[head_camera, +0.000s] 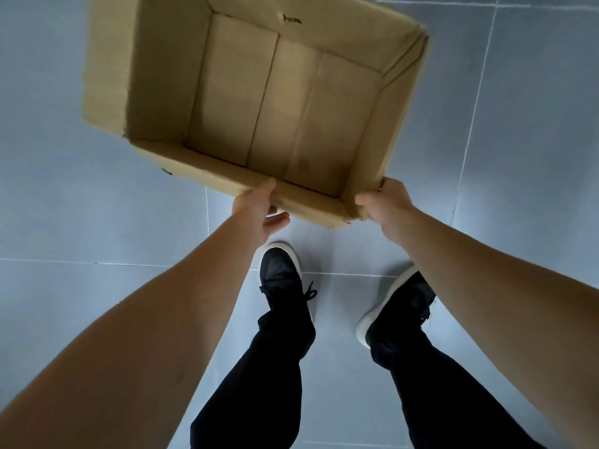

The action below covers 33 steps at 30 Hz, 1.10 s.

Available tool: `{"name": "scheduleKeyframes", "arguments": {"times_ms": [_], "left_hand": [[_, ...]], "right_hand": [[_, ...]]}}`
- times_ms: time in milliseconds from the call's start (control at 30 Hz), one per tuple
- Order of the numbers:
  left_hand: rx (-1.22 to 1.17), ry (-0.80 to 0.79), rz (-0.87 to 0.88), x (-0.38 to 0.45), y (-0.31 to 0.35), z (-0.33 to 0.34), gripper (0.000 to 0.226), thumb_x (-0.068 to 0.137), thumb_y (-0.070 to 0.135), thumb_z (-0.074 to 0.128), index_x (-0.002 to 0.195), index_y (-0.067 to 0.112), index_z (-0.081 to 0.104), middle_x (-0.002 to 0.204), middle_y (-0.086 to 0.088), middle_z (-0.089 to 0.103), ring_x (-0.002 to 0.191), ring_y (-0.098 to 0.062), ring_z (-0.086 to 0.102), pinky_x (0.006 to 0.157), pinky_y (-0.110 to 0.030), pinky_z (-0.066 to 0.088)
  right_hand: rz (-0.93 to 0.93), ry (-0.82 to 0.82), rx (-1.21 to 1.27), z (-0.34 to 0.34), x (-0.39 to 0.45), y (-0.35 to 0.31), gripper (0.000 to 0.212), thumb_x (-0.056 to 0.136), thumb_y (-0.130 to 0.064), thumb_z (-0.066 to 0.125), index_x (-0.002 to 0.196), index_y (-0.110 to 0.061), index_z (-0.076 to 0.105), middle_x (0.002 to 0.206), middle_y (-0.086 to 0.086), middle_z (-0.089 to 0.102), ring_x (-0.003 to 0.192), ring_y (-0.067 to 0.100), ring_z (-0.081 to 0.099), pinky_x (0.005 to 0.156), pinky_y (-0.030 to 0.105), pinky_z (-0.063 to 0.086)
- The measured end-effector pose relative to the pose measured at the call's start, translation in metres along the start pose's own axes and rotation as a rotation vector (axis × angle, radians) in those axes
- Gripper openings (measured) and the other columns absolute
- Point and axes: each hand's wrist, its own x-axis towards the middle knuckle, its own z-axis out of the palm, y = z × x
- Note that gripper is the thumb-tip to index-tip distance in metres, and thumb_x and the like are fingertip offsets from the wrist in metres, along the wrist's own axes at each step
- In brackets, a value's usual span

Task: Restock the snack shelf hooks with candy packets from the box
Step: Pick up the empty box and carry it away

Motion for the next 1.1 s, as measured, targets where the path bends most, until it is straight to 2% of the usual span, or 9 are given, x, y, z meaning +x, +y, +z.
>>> {"name": "scheduleKeyframes", "arguments": {"times_ms": [67, 200, 300, 467, 567, 767, 833, 933, 1100], "left_hand": [[-0.068, -0.039, 0.026, -0.01, -0.002, 0.0, 0.015, 0.087, 0.013, 0.064, 0.097, 0.005, 0.057, 0.108, -0.023, 0.061, 0.096, -0.035, 0.067, 0.063, -0.041, 0.061], [-0.111, -0.098, 0.01, -0.071, -0.014, -0.006, 0.005, 0.086, 0.001, 0.058, 0.09, -0.001, 0.057, 0.096, -0.023, 0.063, 0.091, -0.032, 0.068, 0.073, -0.044, 0.061], [-0.103, -0.13, -0.001, -0.139, -0.023, -0.017, 0.015, 0.086, 0.0, 0.06, 0.101, -0.002, 0.058, 0.097, -0.025, 0.066, 0.095, -0.035, 0.069, 0.073, -0.045, 0.061], [-0.095, -0.159, -0.005, -0.244, -0.028, -0.034, 0.014, 0.086, -0.002, 0.06, 0.099, -0.002, 0.058, 0.093, -0.023, 0.065, 0.094, -0.036, 0.069, 0.069, -0.043, 0.061], [-0.037, -0.205, 0.023, -0.329, -0.025, -0.041, 0.008, 0.088, 0.0, 0.058, 0.096, -0.002, 0.057, 0.095, -0.023, 0.063, 0.09, -0.034, 0.066, 0.066, -0.043, 0.062], [0.084, -0.196, 0.087, -0.446, -0.031, -0.049, 0.015, 0.089, 0.005, 0.061, 0.102, -0.001, 0.056, 0.11, -0.027, 0.06, 0.104, -0.034, 0.062, 0.058, -0.04, 0.061], [0.145, -0.227, 0.109, -0.495, -0.047, -0.049, 0.014, 0.089, 0.005, 0.06, 0.1, -0.001, 0.055, 0.113, -0.027, 0.06, 0.107, -0.032, 0.061, 0.063, -0.04, 0.061], [0.188, -0.239, 0.131, -0.541, -0.072, -0.046, 0.012, 0.089, 0.005, 0.06, 0.098, -0.002, 0.054, 0.114, -0.029, 0.059, 0.106, -0.034, 0.061, 0.072, -0.043, 0.06], [0.264, -0.251, 0.173, -0.589, -0.132, -0.025, 0.014, 0.091, 0.006, 0.059, 0.1, -0.003, 0.053, 0.11, -0.03, 0.06, 0.097, -0.034, 0.063, 0.075, -0.044, 0.058]], "right_hand": [[-0.003, -0.007, 0.014, -0.01, -0.009, 0.005, 0.027, 0.081, -0.008, 0.065, 0.107, -0.009, 0.061, 0.095, 0.008, 0.065, 0.085, 0.026, 0.066, 0.081, 0.041, 0.059], [0.012, -0.034, 0.039, -0.038, -0.056, 0.015, 0.022, 0.084, -0.007, 0.065, 0.105, -0.011, 0.059, 0.093, 0.006, 0.063, 0.08, 0.018, 0.064, 0.079, 0.034, 0.059], [0.022, 0.02, 0.091, -0.067, -0.12, 0.021, 0.018, 0.081, -0.007, 0.066, 0.098, -0.012, 0.061, 0.093, 0.009, 0.066, 0.085, 0.025, 0.067, 0.08, 0.038, 0.06], [0.009, 0.1, 0.102, -0.102, -0.224, 0.026, 0.008, 0.075, -0.019, 0.063, 0.083, -0.018, 0.063, 0.084, 0.006, 0.067, 0.085, 0.028, 0.068, 0.083, 0.044, 0.058], [-0.011, 0.162, 0.15, -0.138, -0.303, 0.022, 0.015, 0.076, -0.025, 0.061, 0.088, -0.016, 0.064, 0.084, 0.006, 0.066, 0.089, 0.03, 0.066, 0.082, 0.043, 0.055], [-0.034, 0.229, 0.214, -0.187, -0.414, 0.029, 0.013, 0.081, -0.026, 0.059, 0.085, -0.015, 0.063, 0.09, 0.011, 0.068, 0.091, 0.033, 0.066, 0.078, 0.04, 0.053], [-0.036, 0.249, 0.272, -0.211, -0.457, 0.046, 0.01, 0.08, -0.024, 0.057, 0.08, -0.015, 0.061, 0.084, 0.009, 0.067, 0.089, 0.033, 0.066, 0.076, 0.038, 0.053], [-0.045, 0.258, 0.334, -0.234, -0.494, 0.075, 0.009, 0.079, -0.025, 0.057, 0.077, -0.016, 0.061, 0.085, 0.011, 0.069, 0.088, 0.033, 0.068, 0.082, 0.045, 0.057], [-0.049, 0.285, 0.395, -0.268, -0.53, 0.139, 0.01, 0.083, -0.022, 0.056, 0.084, -0.014, 0.061, 0.086, 0.012, 0.068, 0.086, 0.031, 0.067, 0.082, 0.046, 0.058]]}}
